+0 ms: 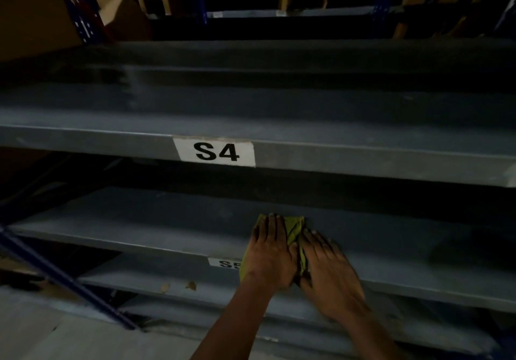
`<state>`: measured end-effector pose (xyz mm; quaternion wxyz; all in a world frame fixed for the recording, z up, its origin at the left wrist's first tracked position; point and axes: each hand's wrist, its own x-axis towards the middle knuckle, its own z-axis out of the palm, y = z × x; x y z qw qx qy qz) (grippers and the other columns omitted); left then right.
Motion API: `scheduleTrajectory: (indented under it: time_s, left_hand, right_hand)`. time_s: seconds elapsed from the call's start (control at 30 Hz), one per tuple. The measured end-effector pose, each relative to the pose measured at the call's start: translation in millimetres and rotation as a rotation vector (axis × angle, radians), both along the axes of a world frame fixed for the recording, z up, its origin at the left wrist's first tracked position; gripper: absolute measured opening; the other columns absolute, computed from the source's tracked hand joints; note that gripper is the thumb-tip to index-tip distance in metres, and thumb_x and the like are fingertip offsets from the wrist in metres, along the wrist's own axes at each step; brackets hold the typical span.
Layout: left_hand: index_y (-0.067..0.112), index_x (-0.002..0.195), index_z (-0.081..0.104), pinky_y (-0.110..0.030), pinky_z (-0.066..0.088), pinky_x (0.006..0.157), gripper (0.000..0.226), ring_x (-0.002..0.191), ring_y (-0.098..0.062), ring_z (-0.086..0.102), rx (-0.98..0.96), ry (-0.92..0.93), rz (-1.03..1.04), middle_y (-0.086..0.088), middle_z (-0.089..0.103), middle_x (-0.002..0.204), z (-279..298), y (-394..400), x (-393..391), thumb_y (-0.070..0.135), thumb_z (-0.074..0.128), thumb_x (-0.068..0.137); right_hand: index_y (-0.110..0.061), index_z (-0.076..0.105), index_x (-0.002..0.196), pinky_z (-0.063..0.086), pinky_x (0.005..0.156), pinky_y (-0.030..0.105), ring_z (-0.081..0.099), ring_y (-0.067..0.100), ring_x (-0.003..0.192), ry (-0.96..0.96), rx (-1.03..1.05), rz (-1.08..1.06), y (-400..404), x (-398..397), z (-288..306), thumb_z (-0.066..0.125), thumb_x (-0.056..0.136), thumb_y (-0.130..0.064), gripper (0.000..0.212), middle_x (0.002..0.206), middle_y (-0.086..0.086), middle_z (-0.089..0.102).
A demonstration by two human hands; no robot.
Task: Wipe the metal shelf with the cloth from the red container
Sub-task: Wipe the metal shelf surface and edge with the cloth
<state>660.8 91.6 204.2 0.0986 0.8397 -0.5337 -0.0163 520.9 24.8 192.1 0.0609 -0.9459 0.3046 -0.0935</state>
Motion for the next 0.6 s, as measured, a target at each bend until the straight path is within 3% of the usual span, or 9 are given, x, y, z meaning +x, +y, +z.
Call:
scheduleTrajectory:
  time_s: [0.1,0.27,0.4,0.6]
  left_hand:
    - [0.003,0.150,0.005,-0.043,0.003,0.119,0.077,0.146,-0.032,0.003,-0.012,-0.024,0.020,-0.018,0.009,0.158,-2.5,-13.2,5.6,0.049,0.004,0.088]
    - [0.002,0.149,0.009,-0.043,0.005,0.119,0.082,0.145,-0.034,0.009,-0.001,-0.007,0.069,-0.019,0.010,0.157,-0.5,-32.8,4.6,0.052,0.001,0.084]
    - [-0.005,0.139,0.038,-0.052,0.028,0.111,0.073,0.133,-0.040,0.038,-0.055,0.005,0.121,-0.026,0.040,0.144,-4.6,-43.5,-8.4,0.047,0.021,0.091]
    - [-0.002,0.148,0.012,-0.046,0.006,0.118,0.082,0.144,-0.037,0.011,0.010,0.023,0.054,-0.024,0.016,0.155,0.7,-36.3,-25.7,0.048,0.005,0.083]
  right_hand:
    - [-0.022,0.022,0.152,0.013,0.121,0.037,0.018,0.015,0.146,-0.034,0.037,0.038,-1.0,-5.2,5.1,0.051,0.084,-0.055,0.081,0.159,-0.001,0.024]
    - [-0.029,0.009,0.153,-0.001,0.116,0.024,0.007,0.008,0.147,-0.081,0.084,0.084,-18.9,-29.9,12.0,0.040,0.089,-0.064,0.079,0.159,-0.013,0.007]
    - [-0.029,0.009,0.153,-0.002,0.115,0.024,0.009,0.009,0.147,-0.052,0.032,0.091,-26.4,-44.0,10.3,0.036,0.089,-0.067,0.079,0.161,-0.009,0.012]
    - [-0.027,0.016,0.153,0.014,0.120,0.033,0.014,0.010,0.146,-0.056,0.050,0.058,-24.5,-41.2,6.5,0.042,0.084,-0.060,0.080,0.159,-0.005,0.021]
